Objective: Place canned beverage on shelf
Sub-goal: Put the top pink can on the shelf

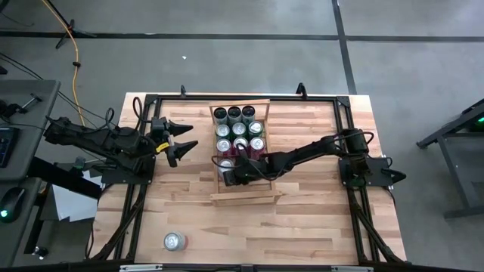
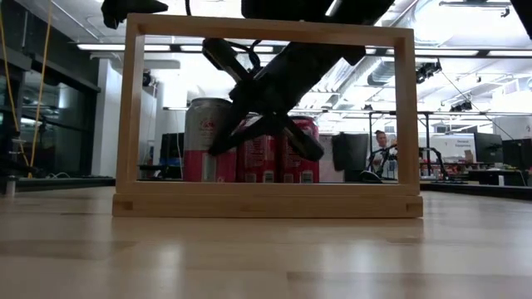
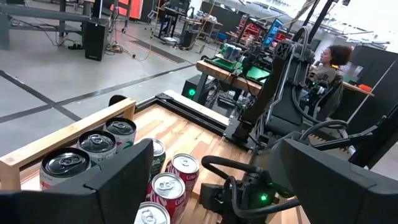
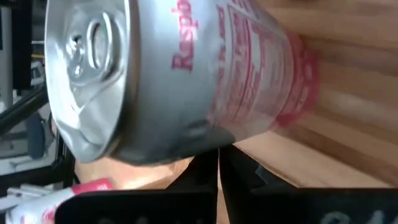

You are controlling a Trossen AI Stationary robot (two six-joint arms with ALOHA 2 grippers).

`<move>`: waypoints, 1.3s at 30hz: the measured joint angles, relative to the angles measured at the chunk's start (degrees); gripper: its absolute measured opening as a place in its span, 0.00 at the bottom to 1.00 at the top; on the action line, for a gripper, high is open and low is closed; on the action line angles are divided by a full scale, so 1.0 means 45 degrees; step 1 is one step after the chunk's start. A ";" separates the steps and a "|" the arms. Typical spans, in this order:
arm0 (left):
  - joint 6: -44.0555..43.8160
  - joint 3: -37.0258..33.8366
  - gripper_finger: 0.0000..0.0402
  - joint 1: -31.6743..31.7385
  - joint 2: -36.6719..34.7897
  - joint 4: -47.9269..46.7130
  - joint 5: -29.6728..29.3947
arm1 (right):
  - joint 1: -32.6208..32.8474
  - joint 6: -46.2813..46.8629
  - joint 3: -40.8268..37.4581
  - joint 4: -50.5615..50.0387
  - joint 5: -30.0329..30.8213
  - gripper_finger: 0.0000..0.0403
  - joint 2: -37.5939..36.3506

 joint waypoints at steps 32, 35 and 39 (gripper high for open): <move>0.0000 0.0005 0.85 0.0000 0.0000 -0.0232 -0.0278 | -0.0061 -0.0856 0.0005 -0.0057 -0.0602 0.00 -0.0005; 0.0000 0.0005 0.85 0.0000 0.0000 -0.0232 -0.0280 | 0.0039 -0.0851 0.0005 -0.0214 -0.0814 0.00 -0.0005; 0.0000 0.0005 0.85 0.0002 0.0000 -0.0232 -0.0282 | 0.0233 -0.0523 0.0005 -0.0644 -0.0400 0.00 0.0023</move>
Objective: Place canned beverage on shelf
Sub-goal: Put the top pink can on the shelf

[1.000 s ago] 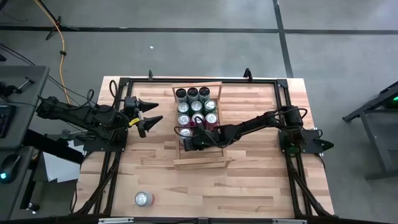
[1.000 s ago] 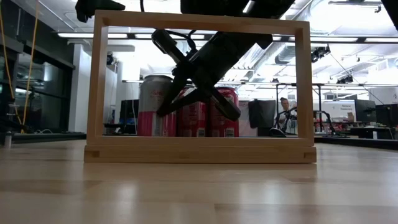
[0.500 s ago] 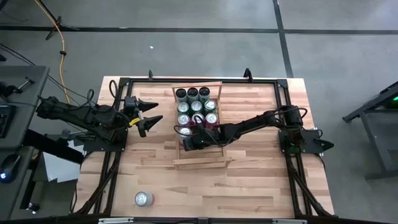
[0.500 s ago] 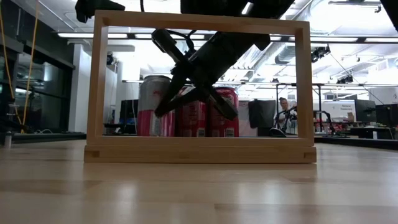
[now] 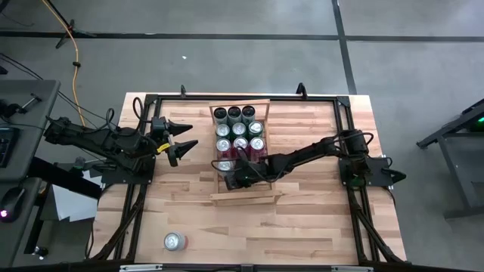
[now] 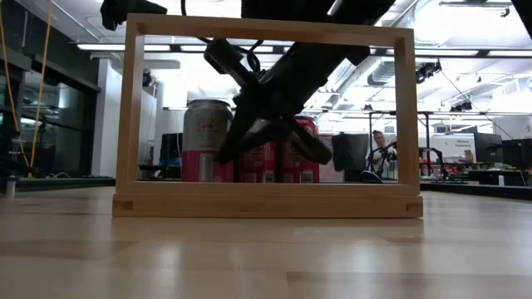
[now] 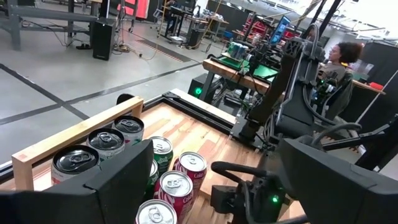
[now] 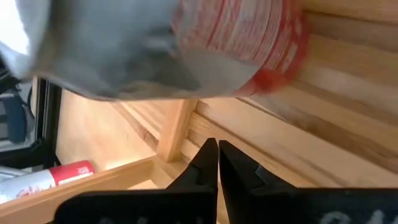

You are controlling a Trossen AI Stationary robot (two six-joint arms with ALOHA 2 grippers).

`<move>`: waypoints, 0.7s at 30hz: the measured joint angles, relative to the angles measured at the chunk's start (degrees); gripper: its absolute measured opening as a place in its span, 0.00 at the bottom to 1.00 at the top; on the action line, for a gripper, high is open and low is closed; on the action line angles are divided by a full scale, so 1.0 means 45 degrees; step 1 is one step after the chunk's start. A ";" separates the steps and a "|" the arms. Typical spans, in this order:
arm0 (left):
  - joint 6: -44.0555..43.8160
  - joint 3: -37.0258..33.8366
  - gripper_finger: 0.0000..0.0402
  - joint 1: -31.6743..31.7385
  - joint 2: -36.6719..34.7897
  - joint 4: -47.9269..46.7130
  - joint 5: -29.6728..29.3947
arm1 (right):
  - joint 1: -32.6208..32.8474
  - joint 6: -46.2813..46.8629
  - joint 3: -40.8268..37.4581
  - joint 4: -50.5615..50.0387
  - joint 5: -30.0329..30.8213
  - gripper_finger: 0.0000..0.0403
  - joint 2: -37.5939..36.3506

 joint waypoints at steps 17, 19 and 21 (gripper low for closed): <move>-0.0002 0.0000 0.85 0.0003 0.0000 0.0005 0.0000 | 0.0204 0.2382 -0.0005 0.1517 0.1980 0.00 0.1095; 0.0000 0.0000 0.85 -0.0002 0.0000 0.0005 0.0000 | 0.0204 0.2387 -0.0005 0.1285 0.2111 0.00 0.1095; 0.0000 0.0000 0.85 0.0002 0.0000 0.0010 0.0000 | 0.0208 0.2604 -0.0005 0.1125 0.2253 0.00 0.1099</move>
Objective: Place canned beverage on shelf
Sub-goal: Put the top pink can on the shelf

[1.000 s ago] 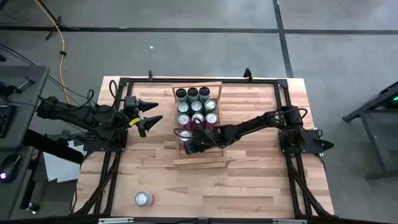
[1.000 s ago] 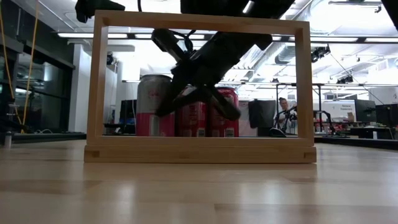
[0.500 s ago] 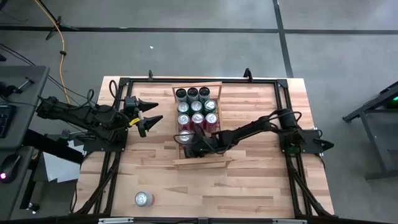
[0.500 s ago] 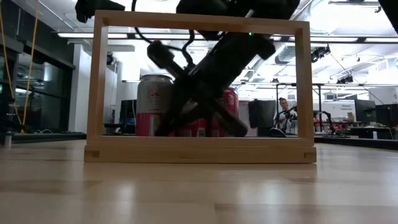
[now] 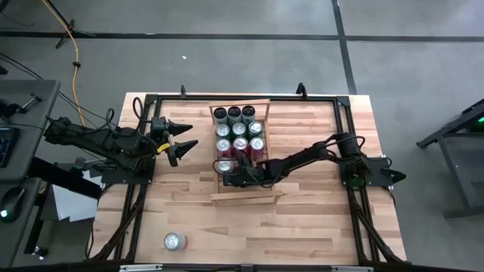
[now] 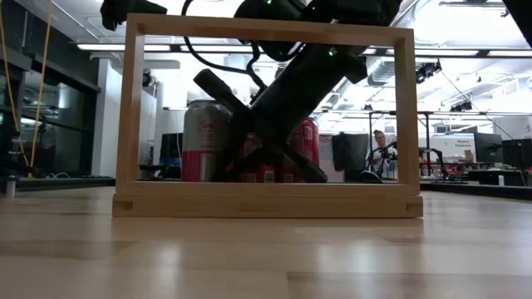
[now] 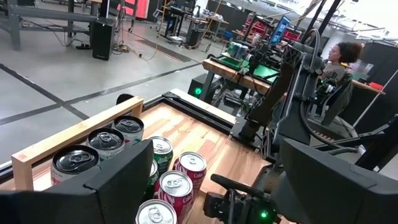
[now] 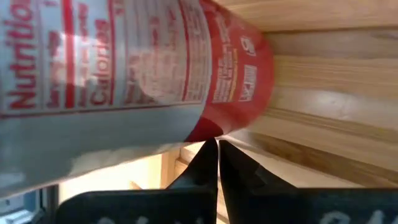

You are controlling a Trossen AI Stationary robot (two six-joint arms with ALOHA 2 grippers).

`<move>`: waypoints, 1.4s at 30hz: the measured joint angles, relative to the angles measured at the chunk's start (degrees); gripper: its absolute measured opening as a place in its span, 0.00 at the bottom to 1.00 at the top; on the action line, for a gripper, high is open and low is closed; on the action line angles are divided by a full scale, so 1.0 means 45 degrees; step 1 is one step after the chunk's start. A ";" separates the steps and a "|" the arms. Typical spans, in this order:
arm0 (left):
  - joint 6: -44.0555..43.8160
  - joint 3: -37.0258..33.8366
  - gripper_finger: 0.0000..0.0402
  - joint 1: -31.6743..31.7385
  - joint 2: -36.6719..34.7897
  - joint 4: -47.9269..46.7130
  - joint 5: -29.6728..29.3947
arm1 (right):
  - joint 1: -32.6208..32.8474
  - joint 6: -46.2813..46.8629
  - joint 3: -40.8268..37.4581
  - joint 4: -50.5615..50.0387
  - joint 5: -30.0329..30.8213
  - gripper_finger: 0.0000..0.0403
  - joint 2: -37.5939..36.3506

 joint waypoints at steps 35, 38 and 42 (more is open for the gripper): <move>-0.0009 0.0000 0.85 0.0000 0.0000 -0.0039 0.0000 | 0.0020 0.0119 0.0858 0.0765 0.0835 0.00 0.1148; -0.0005 0.0000 0.85 -0.0005 0.0000 -0.0049 0.0000 | -0.0088 -0.0971 0.1640 -0.0724 0.0932 0.00 0.1209; -0.0007 0.0000 0.85 -0.0002 0.0000 -0.0049 0.0000 | -0.0166 -0.1315 0.2175 -0.1900 0.1259 0.00 0.1205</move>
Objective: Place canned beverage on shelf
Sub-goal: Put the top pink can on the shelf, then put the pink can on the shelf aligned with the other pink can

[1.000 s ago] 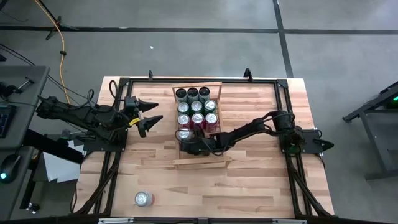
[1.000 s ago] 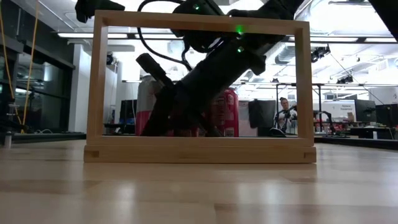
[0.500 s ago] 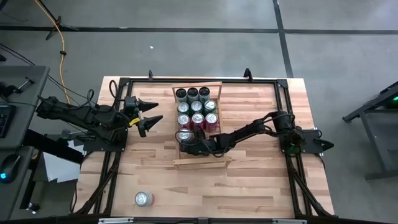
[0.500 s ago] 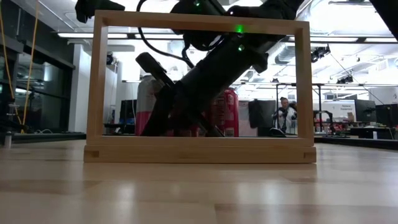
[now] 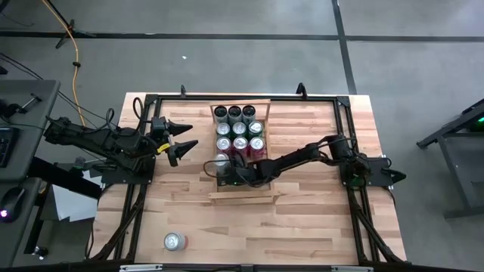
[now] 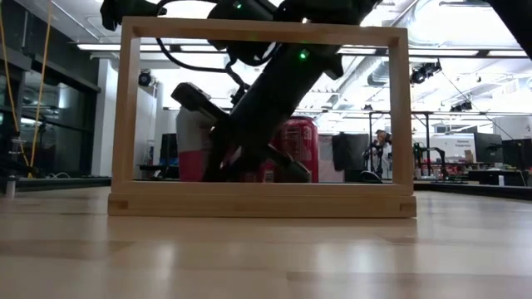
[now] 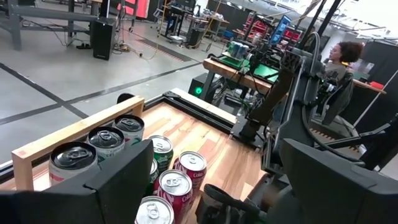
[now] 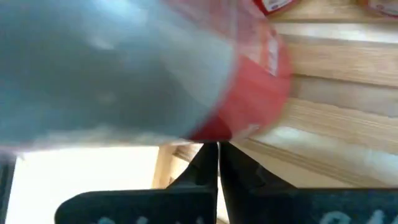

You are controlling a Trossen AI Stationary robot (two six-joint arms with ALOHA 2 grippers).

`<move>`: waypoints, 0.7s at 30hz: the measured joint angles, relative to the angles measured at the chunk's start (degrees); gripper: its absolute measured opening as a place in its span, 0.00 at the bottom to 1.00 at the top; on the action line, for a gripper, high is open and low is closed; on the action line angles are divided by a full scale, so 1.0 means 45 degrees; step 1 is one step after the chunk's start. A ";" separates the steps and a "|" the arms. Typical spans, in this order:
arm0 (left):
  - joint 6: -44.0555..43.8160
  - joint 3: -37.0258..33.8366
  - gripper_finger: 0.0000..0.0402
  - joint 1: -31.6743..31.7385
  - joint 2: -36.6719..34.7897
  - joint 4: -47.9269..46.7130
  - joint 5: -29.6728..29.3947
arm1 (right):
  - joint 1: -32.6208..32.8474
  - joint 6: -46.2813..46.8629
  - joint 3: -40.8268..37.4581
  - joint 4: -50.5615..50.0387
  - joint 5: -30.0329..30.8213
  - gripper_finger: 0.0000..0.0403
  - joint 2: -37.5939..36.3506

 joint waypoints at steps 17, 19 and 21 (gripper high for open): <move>-0.0002 0.0000 0.85 0.0002 0.0000 -0.0005 0.0000 | 0.0050 -0.0797 0.0084 -0.0479 -0.1751 0.00 -0.0083; -0.0004 0.0000 0.85 -0.0001 0.0000 -0.0005 0.0005 | 0.0050 -0.1081 0.0084 -0.0650 -0.2151 0.00 -0.0116; -0.0007 0.0000 0.85 0.0001 0.0000 -0.0005 0.0005 | 0.0050 -0.1537 0.0084 -0.1069 -0.2307 0.00 -0.0272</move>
